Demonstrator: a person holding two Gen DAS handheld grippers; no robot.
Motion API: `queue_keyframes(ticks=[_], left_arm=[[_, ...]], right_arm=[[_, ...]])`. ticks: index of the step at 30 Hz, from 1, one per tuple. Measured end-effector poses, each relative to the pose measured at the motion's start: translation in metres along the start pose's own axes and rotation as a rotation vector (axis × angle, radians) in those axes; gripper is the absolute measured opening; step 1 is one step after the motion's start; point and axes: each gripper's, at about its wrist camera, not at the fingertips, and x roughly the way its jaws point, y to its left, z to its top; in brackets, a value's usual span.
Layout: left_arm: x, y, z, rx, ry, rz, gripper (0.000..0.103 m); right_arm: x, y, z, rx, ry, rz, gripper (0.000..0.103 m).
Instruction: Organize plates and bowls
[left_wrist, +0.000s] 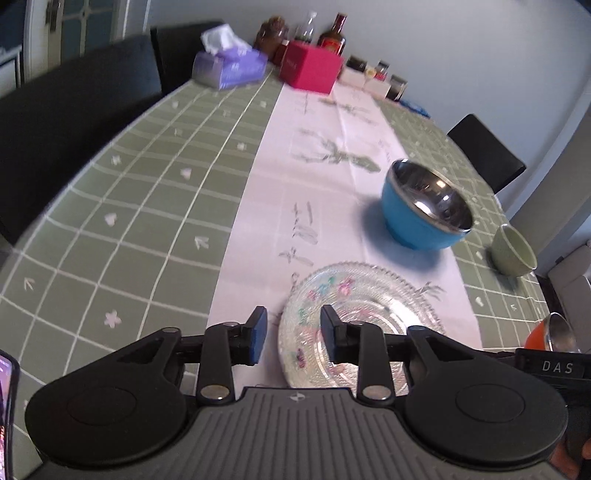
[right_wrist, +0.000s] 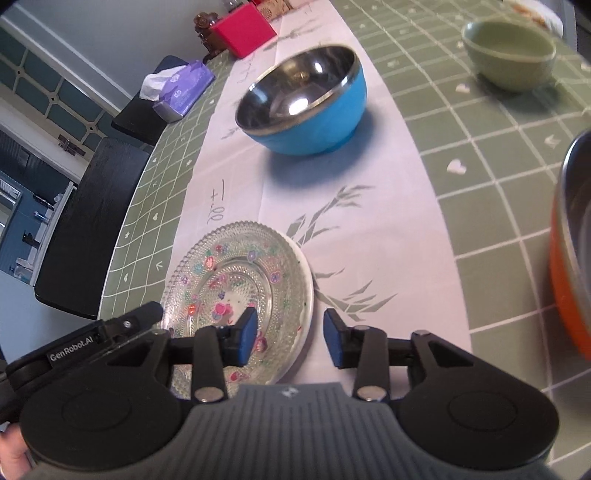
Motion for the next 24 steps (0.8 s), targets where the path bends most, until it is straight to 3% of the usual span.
queue_keyframes(ticks=[3, 10, 11, 14, 20, 24], left_arm=[[-0.017, -0.02, -0.008, 0.079, -0.063, -0.054, 0.051], [-0.031, -0.068, -0.023, 0.168, -0.091, -0.191, 0.053], [-0.032, -0.075, -0.024, 0.165, -0.087, -0.218, 0.053], [-0.029, -0.098, -0.026, 0.172, -0.072, -0.289, 0.053], [-0.015, -0.148, -0.028, 0.178, -0.022, -0.407, 0.053], [0.001, -0.181, -0.029, 0.201, 0.014, -0.42, 0.053]], right_arm=[[-0.024, 0.006, -0.002, -0.073, -0.052, -0.019, 0.04], [-0.086, -0.001, -0.002, -0.184, -0.189, -0.096, 0.041], [-0.094, -0.006, -0.002, -0.183, -0.206, -0.108, 0.041], [-0.115, -0.024, 0.0, -0.168, -0.26, -0.168, 0.056], [-0.144, -0.061, 0.004, -0.118, -0.34, -0.315, 0.056], [-0.152, -0.091, 0.007, -0.059, -0.323, -0.377, 0.056]])
